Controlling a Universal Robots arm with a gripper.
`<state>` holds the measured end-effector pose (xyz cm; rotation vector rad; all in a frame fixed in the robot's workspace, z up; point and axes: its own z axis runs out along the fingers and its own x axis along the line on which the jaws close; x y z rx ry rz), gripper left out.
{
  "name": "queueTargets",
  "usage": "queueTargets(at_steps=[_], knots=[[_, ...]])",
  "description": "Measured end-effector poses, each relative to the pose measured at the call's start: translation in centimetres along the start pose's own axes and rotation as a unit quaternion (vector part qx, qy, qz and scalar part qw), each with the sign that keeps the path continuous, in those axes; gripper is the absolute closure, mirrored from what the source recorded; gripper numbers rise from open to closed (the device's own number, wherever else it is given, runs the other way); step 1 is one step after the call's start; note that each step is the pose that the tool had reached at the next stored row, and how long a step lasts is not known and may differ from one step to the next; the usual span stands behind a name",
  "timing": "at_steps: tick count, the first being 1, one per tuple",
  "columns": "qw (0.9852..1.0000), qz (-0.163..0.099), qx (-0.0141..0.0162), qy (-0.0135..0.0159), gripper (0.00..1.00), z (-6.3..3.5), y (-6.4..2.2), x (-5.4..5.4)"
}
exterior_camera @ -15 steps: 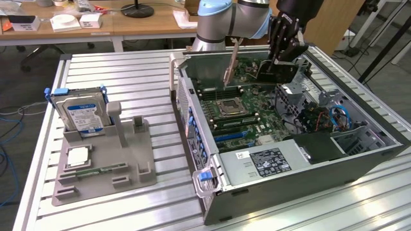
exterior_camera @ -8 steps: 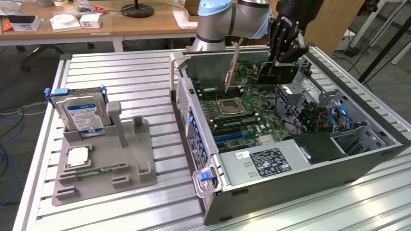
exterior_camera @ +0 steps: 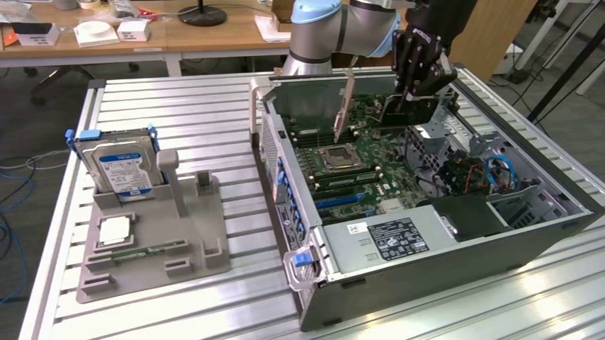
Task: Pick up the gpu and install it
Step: 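Insert the gpu into the slot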
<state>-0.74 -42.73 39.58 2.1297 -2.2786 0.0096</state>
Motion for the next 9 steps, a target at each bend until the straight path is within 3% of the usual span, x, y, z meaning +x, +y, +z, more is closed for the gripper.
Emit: queueTargets(at_steps=[9], knots=[[1.0000, 0.000, 0.0001, -0.0001, 0.74, 0.01, 0.01, 0.00]])
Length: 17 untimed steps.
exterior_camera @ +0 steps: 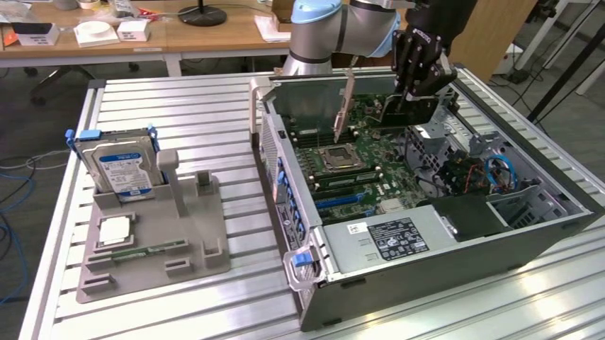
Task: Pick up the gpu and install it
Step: 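Insert the gpu into the slot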
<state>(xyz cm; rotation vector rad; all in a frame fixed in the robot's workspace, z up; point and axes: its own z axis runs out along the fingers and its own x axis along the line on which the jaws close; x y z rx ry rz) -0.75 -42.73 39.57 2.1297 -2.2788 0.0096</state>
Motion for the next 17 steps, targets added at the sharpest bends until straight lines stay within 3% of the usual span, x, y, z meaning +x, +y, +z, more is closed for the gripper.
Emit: queueTargets(at_steps=[4, 10, 17], knots=[[1.0000, 0.000, 0.0006, -0.0002, 0.74, 0.06, 0.00, 0.0], [1.0000, 0.000, 0.0061, -0.0005, 0.74, 0.88, 0.08, 0.0], [1.0000, 0.000, 0.0069, -0.0005, 0.74, 2.06, 0.13, 0.0]])
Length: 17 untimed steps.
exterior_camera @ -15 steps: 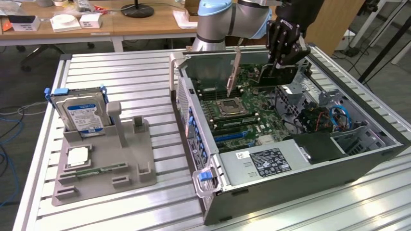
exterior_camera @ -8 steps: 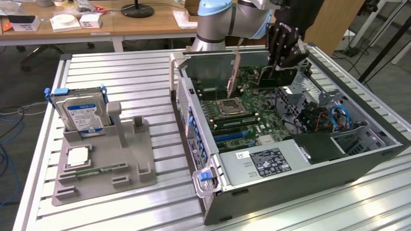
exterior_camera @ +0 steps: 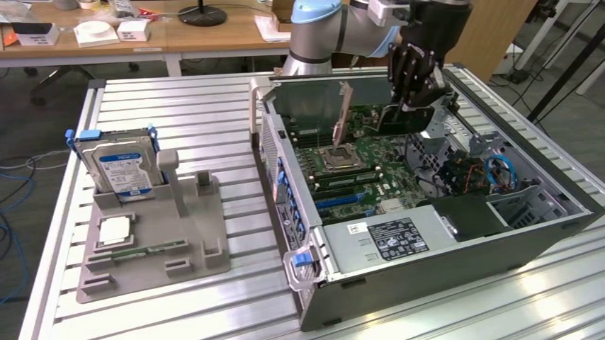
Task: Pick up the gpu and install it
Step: 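Insert the gpu into the slot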
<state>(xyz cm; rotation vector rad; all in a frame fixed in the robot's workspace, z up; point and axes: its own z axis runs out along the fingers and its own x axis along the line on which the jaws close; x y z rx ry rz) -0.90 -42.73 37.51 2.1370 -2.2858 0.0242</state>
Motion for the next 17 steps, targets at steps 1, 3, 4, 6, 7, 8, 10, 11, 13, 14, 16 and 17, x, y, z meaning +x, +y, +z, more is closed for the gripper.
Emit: queueTargets(at_steps=[1, 3, 4, 6, 7, 8, 10, 11, 13, 14, 16, 17], knots=[[1.0000, 0.000, 0.0000, 0.0000, 0.74, 0.16, 0.00, 0.0], [1.0000, 0.000, 0.0000, 0.0000, 0.74, 0.48, 0.03, 0.0], [1.0000, 0.000, 0.0001, -0.0001, 0.74, 0.63, 0.06, 0.0], [1.0000, 0.000, 0.0003, 0.0000, 0.74, 0.89, 0.11, 0.0], [1.0000, 0.000, 0.0004, 0.0000, 0.74, 1.01, 0.14, 0.0], [1.0000, 0.000, 0.0004, 0.0000, 0.74, 1.08, 0.18, 0.0], [1.0000, 0.000, 0.0004, 0.0001, 0.74, 1.09, 0.20, 0.0], [1.0000, 0.000, 0.0004, 0.0000, 0.74, 1.10, 0.20, 0.0], [1.0000, 0.000, 0.0004, 0.0000, 0.74, 1.15, 0.20, 0.0], [1.0000, 0.000, 0.0004, 0.0000, 0.74, 1.16, 0.20, 0.0], [1.0000, 0.000, 0.0004, -0.0001, 0.74, 1.22, 0.20, 0.0], [1.0000, 0.000, 0.0004, -0.0001, 0.74, 1.25, 0.20, 0.0]])
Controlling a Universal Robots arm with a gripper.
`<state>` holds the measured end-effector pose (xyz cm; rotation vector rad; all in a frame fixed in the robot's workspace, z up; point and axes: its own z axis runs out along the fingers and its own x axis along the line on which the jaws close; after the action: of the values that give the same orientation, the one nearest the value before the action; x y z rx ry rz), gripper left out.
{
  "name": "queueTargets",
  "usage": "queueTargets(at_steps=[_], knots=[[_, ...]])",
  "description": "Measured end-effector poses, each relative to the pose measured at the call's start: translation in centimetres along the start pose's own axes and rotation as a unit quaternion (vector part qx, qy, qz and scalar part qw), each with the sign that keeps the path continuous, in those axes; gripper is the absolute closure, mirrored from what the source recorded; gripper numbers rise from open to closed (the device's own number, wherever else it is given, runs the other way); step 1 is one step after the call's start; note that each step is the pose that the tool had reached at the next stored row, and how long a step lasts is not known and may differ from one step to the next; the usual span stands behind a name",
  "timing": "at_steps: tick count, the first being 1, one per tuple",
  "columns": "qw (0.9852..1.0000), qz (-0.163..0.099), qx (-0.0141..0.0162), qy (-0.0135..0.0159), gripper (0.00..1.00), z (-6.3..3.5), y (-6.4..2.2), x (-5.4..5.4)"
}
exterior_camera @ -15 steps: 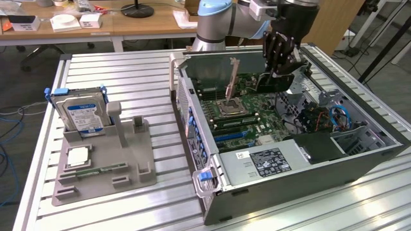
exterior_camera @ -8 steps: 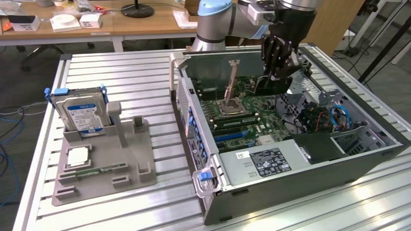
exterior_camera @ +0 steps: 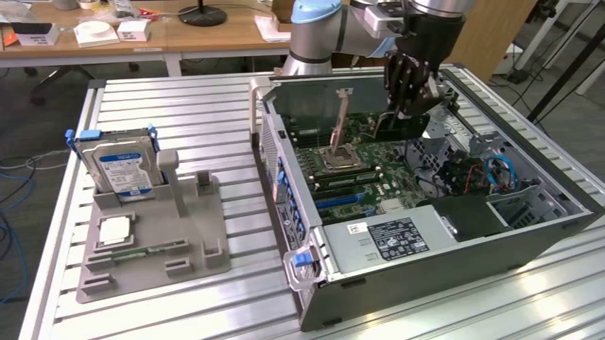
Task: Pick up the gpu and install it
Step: 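Insert the gpu into the slot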
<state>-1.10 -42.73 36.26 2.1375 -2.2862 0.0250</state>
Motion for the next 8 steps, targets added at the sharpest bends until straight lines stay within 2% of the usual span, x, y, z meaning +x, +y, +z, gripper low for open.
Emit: queueTargets(at_steps=[8], knots=[[1.0000, 0.000, 0.0000, 0.0001, 0.74, 0.21, 0.23, 0.01]])
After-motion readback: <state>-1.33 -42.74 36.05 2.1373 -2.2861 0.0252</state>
